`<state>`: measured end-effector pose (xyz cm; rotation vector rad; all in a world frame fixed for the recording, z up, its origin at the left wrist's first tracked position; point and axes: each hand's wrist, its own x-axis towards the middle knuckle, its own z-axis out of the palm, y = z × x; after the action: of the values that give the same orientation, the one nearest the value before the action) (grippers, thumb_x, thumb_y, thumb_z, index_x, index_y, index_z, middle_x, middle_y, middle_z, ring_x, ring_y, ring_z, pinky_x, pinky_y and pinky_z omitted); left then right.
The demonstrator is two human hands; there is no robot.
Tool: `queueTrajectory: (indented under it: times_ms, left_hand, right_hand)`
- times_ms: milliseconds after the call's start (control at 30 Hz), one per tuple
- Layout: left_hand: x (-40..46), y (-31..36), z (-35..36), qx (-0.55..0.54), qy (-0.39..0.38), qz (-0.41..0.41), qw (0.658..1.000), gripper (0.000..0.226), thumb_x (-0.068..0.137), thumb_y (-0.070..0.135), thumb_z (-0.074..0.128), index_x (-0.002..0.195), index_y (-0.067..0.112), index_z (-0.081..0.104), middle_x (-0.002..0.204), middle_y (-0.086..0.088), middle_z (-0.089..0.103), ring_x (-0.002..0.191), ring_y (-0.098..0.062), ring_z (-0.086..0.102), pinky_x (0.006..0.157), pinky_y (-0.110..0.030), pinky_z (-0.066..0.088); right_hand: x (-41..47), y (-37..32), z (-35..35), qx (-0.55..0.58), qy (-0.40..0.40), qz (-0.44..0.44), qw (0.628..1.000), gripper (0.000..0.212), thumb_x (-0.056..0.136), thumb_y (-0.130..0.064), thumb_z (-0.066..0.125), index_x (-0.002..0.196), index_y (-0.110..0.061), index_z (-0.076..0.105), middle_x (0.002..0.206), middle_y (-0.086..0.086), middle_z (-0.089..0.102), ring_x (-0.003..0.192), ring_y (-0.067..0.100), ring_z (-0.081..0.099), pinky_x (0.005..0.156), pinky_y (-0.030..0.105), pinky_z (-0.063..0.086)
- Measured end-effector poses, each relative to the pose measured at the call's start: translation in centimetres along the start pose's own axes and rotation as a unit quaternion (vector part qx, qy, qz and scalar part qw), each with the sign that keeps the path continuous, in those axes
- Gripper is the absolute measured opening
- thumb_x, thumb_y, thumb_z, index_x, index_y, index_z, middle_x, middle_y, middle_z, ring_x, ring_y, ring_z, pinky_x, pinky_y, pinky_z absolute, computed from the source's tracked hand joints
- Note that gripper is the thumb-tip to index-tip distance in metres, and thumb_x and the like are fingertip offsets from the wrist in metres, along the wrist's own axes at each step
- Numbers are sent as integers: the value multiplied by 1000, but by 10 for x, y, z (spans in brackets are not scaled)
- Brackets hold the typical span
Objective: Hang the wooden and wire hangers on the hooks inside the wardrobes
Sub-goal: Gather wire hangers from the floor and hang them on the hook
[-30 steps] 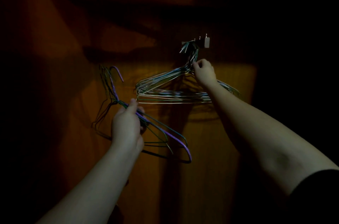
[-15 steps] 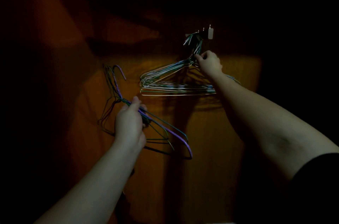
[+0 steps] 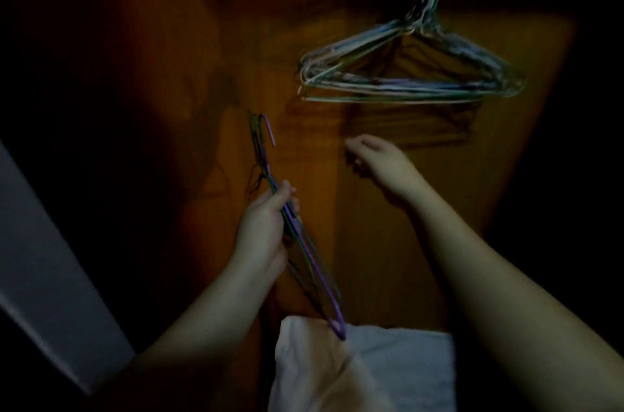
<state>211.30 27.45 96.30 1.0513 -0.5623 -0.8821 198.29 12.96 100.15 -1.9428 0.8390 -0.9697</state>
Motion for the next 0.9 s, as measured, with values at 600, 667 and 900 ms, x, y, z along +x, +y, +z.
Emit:
queueTrajectory:
  times_ms: [600, 667, 900]
  left_hand:
    - [-27, -56, -71, 1, -160, -268, 950, 16, 95, 22, 45, 96, 9, 54, 56, 3, 40, 32, -6, 30, 31, -15, 23]
    - [-28, -58, -71, -12, -169, -274, 947, 18, 98, 21, 41, 95, 8, 53, 53, 4, 38, 30, -5, 28, 30, -13, 22]
    - [-29, -61, -60, 9, -190, -271, 944, 18, 99, 19, 41, 95, 6, 53, 52, 3, 37, 29, -5, 26, 29, -13, 20]
  right_hand:
    - [-72, 92, 91, -41, -80, 36, 995, 21, 92, -28, 65, 113, -21, 63, 116, -4, 59, 104, 5, 55, 86, 13, 39]
    - [-73, 98, 88, -69, -73, 0, 995, 22, 91, -27, 67, 112, -22, 64, 112, -6, 57, 106, 7, 53, 88, 13, 38]
    - [-76, 105, 73, -155, -24, -51, 986, 9, 90, -26, 66, 92, -28, 58, 97, -13, 54, 100, 9, 48, 92, 42, 39]
